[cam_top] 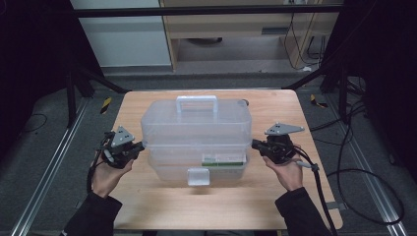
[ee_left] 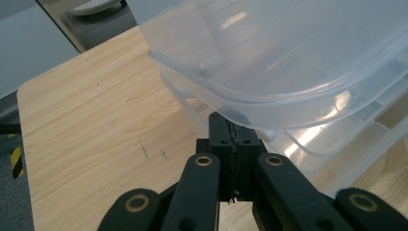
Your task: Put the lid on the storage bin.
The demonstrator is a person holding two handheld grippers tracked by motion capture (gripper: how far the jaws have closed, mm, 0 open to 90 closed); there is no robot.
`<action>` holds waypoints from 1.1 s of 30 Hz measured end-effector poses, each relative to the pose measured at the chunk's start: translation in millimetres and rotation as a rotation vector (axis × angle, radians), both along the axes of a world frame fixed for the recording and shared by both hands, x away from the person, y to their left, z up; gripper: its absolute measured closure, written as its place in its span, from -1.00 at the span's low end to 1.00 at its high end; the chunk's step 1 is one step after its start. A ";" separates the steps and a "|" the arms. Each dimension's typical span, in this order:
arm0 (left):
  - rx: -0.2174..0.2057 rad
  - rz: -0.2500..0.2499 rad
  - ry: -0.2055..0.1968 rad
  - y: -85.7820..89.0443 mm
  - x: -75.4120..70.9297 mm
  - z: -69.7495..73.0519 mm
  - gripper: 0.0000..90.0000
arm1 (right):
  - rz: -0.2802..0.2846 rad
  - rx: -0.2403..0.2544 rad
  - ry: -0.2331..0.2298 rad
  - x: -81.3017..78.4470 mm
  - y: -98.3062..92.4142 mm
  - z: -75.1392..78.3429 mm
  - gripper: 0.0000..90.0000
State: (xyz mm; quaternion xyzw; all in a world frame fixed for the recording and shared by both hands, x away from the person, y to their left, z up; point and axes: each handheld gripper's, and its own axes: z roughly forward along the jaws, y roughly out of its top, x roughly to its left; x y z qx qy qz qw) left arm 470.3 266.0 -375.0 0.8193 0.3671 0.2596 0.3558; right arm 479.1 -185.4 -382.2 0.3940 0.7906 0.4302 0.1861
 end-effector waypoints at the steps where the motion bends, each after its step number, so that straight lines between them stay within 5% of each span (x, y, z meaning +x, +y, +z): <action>1: 0.001 0.003 0.002 0.1 -0.7 -1.6 0.98 | -0.001 -0.004 -0.001 -0.6 0.1 -1.4 1.00; 9: 0.026 0.001 0.026 2.9 -5.9 -13.7 0.98 | 0.004 -0.020 0.030 -3.2 -0.4 -15.1 1.00; 17: 0.009 0.012 0.046 6.8 -5.5 -26.2 0.98 | -0.011 -0.088 0.060 -3.0 1.4 -28.9 1.00; 19: -0.005 -0.001 0.055 5.8 -5.0 -26.0 0.99 | -0.013 -0.073 0.062 -3.3 0.8 -29.8 1.00; 20: 0.049 0.045 0.041 4.0 -4.1 -26.7 0.99 | -0.017 -0.099 0.050 -3.0 1.8 -28.7 1.00; 28: 0.040 0.151 0.067 20.2 2.0 -38.2 0.97 | -0.086 -0.137 0.027 -1.0 -10.8 -36.7 0.98; 33: 0.037 0.220 0.082 34.4 10.1 -55.4 0.82 | -0.156 -0.123 0.020 -1.3 -29.7 -46.5 0.76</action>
